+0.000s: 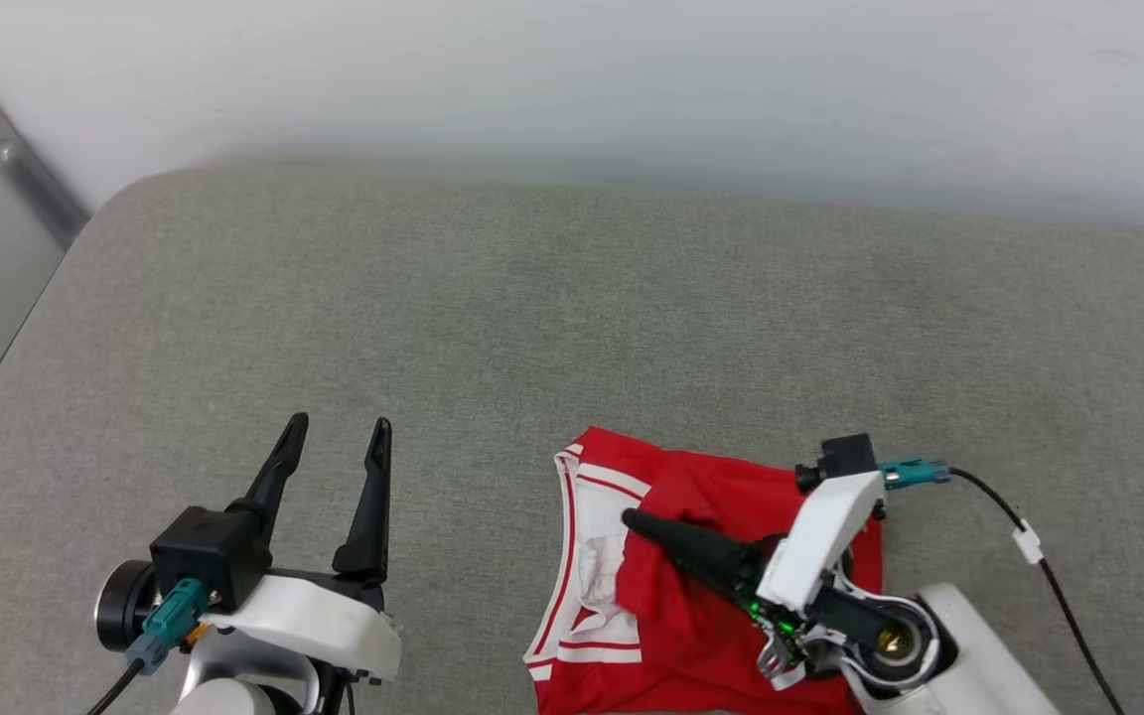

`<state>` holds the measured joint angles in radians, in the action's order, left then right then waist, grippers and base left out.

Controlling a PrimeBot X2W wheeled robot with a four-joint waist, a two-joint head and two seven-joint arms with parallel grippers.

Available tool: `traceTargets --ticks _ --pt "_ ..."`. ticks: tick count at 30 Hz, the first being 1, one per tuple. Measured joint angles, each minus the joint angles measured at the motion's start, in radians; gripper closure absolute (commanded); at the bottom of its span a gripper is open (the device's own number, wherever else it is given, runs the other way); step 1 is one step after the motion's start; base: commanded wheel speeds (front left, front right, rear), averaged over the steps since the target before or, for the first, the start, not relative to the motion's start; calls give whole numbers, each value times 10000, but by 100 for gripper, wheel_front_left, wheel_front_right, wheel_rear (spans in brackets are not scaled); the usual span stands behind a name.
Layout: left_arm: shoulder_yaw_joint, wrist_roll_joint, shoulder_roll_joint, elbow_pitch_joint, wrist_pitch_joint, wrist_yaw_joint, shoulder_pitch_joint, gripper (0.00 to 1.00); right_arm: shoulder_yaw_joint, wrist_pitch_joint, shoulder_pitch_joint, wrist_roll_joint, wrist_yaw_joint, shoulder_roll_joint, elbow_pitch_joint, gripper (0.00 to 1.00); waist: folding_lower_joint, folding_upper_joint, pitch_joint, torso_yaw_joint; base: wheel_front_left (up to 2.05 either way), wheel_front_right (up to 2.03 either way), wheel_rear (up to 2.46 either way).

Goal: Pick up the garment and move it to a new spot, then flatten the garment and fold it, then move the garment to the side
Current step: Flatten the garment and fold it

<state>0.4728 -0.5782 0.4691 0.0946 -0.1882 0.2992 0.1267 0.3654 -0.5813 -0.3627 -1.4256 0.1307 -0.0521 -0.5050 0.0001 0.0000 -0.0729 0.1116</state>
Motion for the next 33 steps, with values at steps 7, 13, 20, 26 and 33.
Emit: traceTargets --ticks 7,13,20,26,33 --pt "-19 -73 -12 -111 -84 -4 7 0 1254 966 -531 1057 0 -199 291 0 0 0 11 -27 0 0 0" --pt "-75 -86 -17 -178 -148 42 -6 0 2725 2167 -1100 2867 0 -1348 1354 0 0 0 56 -278 0 0 0" --pt "-196 -142 10 -226 -238 146 -149 0 2692 4184 -1548 6381 0 -2911 913 0 0 0 123 -636 0 0 0" --pt "-314 -157 69 -299 -309 268 -275 0 150 5290 -845 8815 0 -3195 700 0 0 0 232 -916 0 0 0" --pt "-424 -161 115 -445 -397 362 -424 0 -3187 6343 1089 10740 2 -2082 2930 0 0 0 382 -1099 0 0 0"
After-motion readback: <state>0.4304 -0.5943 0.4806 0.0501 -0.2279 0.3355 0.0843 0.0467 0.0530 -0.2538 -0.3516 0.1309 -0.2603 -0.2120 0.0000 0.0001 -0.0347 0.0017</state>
